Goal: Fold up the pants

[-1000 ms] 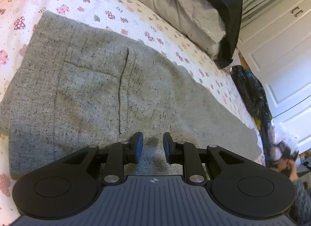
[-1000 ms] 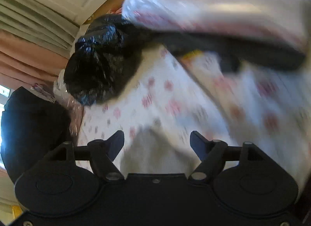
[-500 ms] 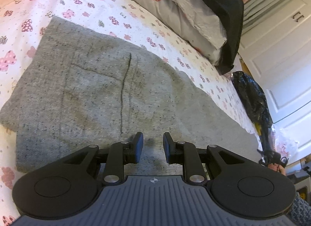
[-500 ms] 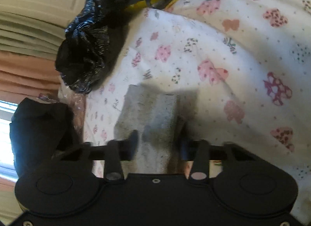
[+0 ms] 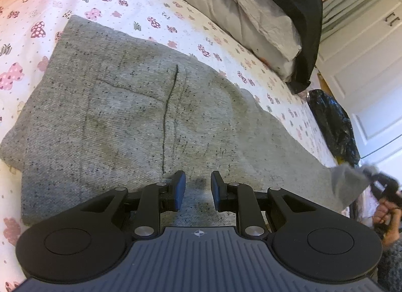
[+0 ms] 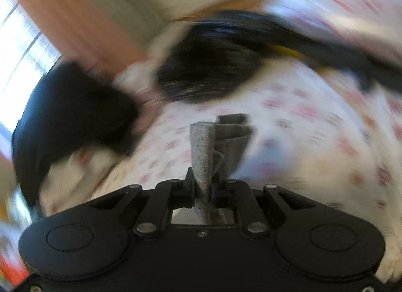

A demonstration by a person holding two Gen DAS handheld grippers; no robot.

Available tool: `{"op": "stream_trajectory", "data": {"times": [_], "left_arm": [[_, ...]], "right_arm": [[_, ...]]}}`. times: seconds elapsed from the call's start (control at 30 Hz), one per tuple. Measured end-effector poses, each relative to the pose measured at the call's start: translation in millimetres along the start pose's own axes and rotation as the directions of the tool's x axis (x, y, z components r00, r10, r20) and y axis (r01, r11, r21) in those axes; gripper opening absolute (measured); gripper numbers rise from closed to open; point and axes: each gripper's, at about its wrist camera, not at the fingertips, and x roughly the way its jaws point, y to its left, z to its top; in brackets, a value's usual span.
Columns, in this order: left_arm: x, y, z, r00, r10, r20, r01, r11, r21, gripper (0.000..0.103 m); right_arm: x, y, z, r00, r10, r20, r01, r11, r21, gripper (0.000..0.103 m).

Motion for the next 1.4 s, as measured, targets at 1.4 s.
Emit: {"op": "stream_trajectory", "data": {"times": [1.4], "left_arm": [[-116.6,69.0,-38.4,0.923,0.146,0.355,0.05,0.87,-0.49,0.022]], "right_arm": [[56.9,190.2,-225.4,0.873,0.139,-0.467,-0.365,0.821,-0.438,0.048]]}}
